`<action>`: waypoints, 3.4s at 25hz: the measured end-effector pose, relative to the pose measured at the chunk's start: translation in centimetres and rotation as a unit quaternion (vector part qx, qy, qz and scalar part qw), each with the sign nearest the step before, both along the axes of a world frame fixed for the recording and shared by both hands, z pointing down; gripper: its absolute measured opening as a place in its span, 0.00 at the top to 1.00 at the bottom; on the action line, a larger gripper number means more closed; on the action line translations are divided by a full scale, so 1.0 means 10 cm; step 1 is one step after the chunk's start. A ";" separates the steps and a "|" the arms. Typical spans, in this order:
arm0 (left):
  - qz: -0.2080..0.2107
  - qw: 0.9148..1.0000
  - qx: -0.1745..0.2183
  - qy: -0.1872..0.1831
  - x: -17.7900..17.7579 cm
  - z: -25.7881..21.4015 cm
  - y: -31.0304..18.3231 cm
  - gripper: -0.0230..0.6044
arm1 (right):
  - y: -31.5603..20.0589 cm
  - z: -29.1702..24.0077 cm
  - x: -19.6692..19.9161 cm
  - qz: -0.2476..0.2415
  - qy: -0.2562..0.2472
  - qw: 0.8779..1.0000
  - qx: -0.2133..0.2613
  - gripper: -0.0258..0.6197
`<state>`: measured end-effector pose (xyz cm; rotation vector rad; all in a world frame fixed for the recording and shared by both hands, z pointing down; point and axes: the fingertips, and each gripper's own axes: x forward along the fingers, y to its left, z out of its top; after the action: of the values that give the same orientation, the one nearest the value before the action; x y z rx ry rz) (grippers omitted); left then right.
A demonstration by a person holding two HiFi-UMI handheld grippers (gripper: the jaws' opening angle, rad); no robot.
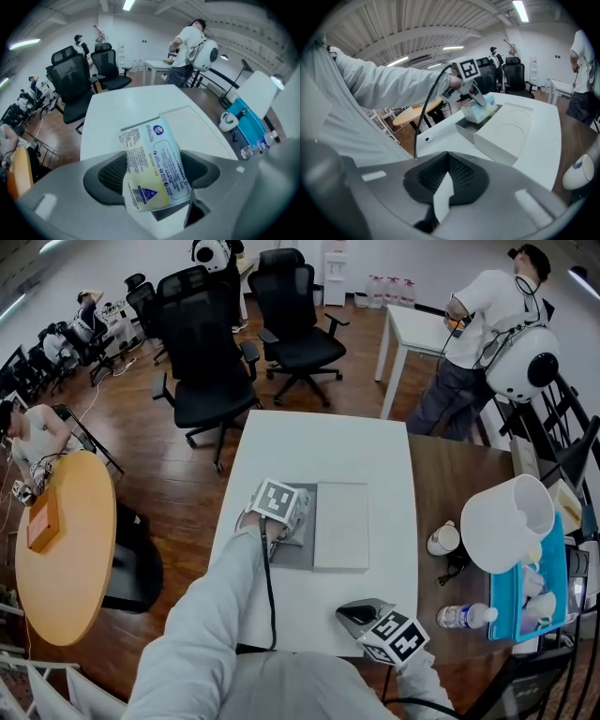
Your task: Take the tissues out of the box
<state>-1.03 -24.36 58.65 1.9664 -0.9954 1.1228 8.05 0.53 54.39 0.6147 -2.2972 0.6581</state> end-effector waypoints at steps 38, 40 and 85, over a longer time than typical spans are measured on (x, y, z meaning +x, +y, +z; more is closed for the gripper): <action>0.219 0.871 0.339 0.279 -0.45 -1.69 1.77 0.94 | -0.02 -0.35 -0.08 0.065 -0.057 0.996 0.003 0.96; 0.132 0.880 0.273 0.366 -0.79 -1.76 1.81 0.94 | -0.05 -0.38 -0.16 0.056 -0.061 0.997 0.003 0.96; 0.192 0.891 0.166 0.377 -0.78 -1.45 2.10 0.94 | -0.12 -0.41 -0.33 0.075 -0.028 0.996 0.039 0.96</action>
<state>-8.79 -3.33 44.16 2.6374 -0.3917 0.2713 4.72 -0.65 50.29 0.8209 -2.3548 0.6647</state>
